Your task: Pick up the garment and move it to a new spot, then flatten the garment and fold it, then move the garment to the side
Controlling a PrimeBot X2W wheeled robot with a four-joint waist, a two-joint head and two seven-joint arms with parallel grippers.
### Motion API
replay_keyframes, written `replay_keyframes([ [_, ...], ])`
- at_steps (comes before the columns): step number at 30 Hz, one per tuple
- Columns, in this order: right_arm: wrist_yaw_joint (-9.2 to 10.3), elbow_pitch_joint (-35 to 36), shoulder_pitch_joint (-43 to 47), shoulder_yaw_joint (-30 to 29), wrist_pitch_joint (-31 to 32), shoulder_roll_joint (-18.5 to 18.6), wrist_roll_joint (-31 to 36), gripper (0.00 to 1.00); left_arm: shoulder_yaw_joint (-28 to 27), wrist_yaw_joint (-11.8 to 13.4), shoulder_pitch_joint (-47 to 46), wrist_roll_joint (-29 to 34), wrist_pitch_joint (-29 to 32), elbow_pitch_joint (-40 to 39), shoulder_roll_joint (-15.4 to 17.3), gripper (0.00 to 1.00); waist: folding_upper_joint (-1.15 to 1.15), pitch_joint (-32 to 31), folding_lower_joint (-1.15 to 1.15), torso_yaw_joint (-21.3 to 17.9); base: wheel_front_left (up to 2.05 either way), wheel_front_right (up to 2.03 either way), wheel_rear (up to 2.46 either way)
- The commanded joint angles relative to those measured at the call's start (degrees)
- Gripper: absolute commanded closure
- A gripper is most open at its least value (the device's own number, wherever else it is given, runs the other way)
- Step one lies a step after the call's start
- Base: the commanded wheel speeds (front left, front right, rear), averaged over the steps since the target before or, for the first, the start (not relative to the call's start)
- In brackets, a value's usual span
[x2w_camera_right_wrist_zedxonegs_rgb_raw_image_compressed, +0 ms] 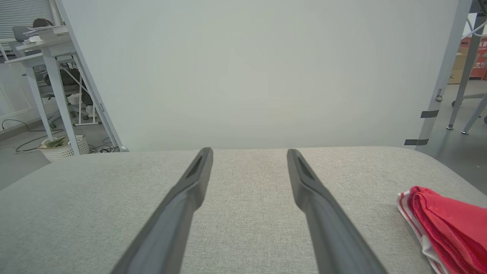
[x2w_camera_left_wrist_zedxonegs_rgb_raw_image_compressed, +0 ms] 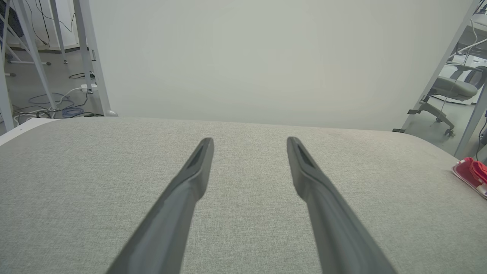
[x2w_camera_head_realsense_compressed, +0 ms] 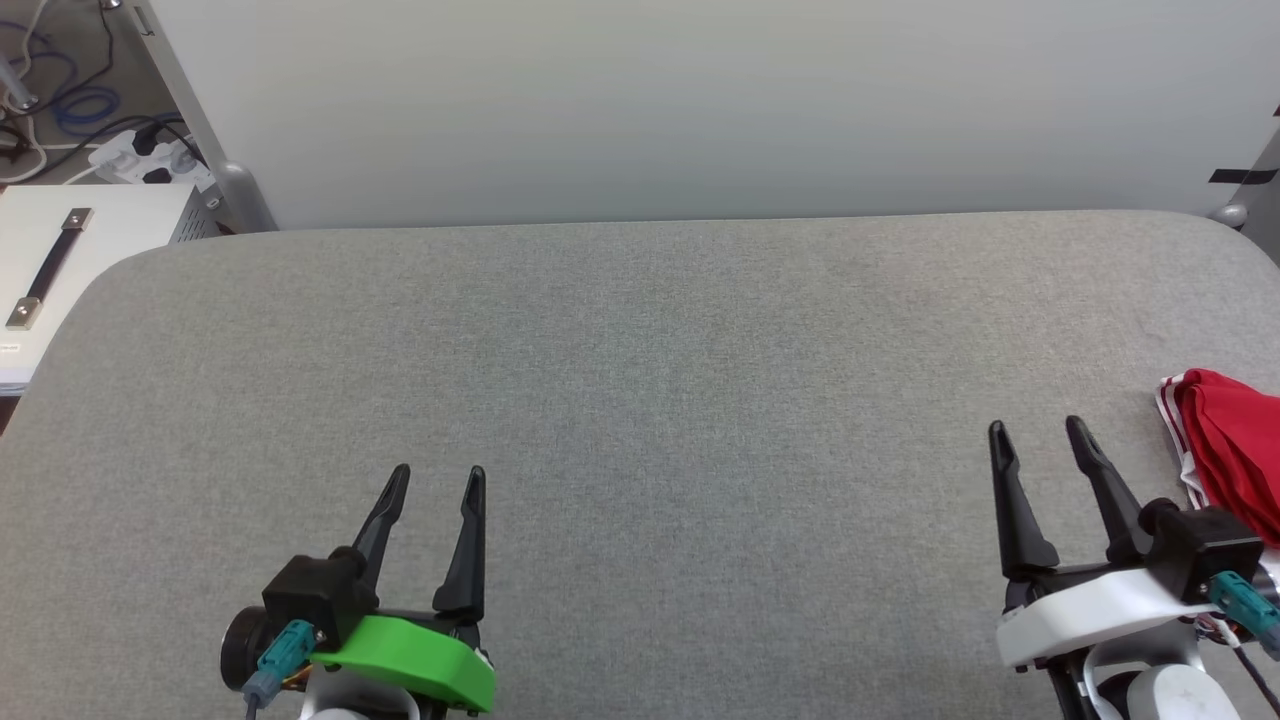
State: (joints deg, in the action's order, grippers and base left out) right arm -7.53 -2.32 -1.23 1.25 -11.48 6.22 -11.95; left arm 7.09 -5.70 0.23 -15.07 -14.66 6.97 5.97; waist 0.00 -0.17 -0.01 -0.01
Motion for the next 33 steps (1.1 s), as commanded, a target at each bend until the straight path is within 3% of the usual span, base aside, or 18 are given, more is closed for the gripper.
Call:
replay_keyframes([
  [1, 0.04, -0.5, 0.3, 0.4, -0.7, -0.3, 0.4, 0.00, -0.5, -0.4, 0.9, 0.5, -0.3, 0.2, -0.5, 0.00, 0.00, 0.0, 0.01, 0.0, 0.00, 0.00, 0.00],
  [19, 0.04, -2.1, -0.5, 0.9, -1.8, -0.8, 0.5, 0.00, -3.5, -1.5, 0.5, 1.9, -0.3, 0.4, -2.3, 0.00, 0.00, 0.8, 0.01, -0.2, 0.00, 0.00, 0.00],
  [20, 0.00, -1.9, -0.1, 0.8, -1.4, -0.6, 0.2, 1.00, -3.5, -1.2, 0.3, 1.8, 0.0, 0.3, -2.2, 1.00, 0.00, 0.8, 0.01, -0.2, 0.00, 0.00, 0.00],
  [33, 0.00, -1.5, 0.1, 0.6, -0.1, -0.8, 1.3, 1.00, -3.9, -0.5, 0.2, 3.0, 1.5, -0.3, -2.2, 1.00, 0.00, 0.7, 0.01, -0.2, 0.00, 0.00, 0.00],
])
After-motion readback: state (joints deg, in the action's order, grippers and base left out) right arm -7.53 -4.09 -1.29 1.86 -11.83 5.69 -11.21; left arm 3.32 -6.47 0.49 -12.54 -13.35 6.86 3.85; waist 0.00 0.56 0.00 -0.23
